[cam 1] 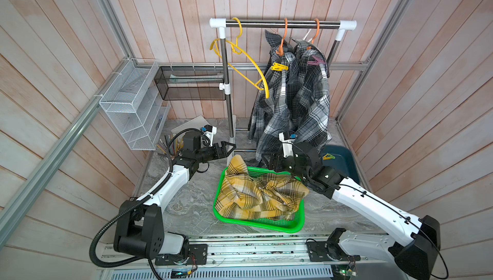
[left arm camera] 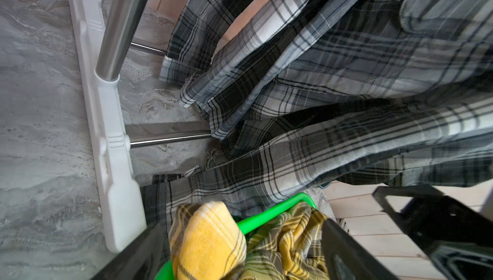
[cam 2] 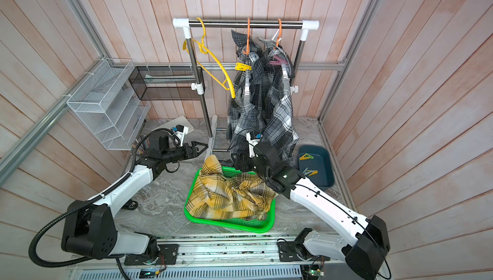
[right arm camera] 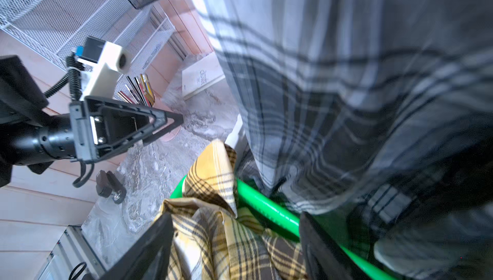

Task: Remove the clothespins securing long-sleeve shirts to the hanger
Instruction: Adjust the long-sleeve shirt at the bin.

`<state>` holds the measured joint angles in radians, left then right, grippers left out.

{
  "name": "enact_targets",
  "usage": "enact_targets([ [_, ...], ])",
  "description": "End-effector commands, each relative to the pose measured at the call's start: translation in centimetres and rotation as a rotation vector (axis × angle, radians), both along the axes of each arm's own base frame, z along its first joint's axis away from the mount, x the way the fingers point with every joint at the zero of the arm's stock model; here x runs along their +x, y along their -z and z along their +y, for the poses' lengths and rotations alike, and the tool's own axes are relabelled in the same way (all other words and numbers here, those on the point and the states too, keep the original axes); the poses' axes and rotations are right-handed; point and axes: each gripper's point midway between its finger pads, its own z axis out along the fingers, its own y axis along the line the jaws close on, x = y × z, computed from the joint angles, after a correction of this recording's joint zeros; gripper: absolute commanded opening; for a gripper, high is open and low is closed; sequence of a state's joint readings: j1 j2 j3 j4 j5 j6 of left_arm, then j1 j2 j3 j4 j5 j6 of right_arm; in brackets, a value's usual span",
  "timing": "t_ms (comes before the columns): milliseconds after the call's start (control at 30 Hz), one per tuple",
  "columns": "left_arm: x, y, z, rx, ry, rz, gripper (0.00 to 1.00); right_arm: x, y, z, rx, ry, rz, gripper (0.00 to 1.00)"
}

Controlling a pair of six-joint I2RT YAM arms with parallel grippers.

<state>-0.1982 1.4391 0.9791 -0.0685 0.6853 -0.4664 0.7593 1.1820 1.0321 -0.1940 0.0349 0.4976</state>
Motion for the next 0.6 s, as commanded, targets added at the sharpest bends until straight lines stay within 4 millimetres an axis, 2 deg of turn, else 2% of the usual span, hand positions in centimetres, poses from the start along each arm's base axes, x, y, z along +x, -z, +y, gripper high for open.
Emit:
enact_targets([
  [0,-0.3,1.6,-0.6,0.049,0.065,0.035,0.91,0.3,-0.6,0.2,-0.038,-0.041,-0.031,0.76],
  [133,0.0,3.6,-1.1,0.153,0.076,0.063,0.89,0.8,-1.9,0.4,-0.033,-0.046,-0.067,0.76],
  [267,-0.4,4.4,-2.6,0.184,0.130,0.066,0.88,1.1,-2.2,0.6,-0.024,-0.054,-0.078,0.76],
  [333,-0.6,4.9,-3.2,0.191,0.153,0.081,0.84,1.2,-2.4,0.5,-0.021,-0.054,-0.084,0.76],
  [467,-0.7,5.5,-3.9,0.184,0.185,0.102,0.62,1.2,-2.6,0.2,-0.012,-0.046,-0.095,0.76],
  [567,-1.1,5.1,-4.6,0.158,0.225,0.103,0.37,1.2,-2.7,0.0,-0.011,-0.040,-0.100,0.76],
])
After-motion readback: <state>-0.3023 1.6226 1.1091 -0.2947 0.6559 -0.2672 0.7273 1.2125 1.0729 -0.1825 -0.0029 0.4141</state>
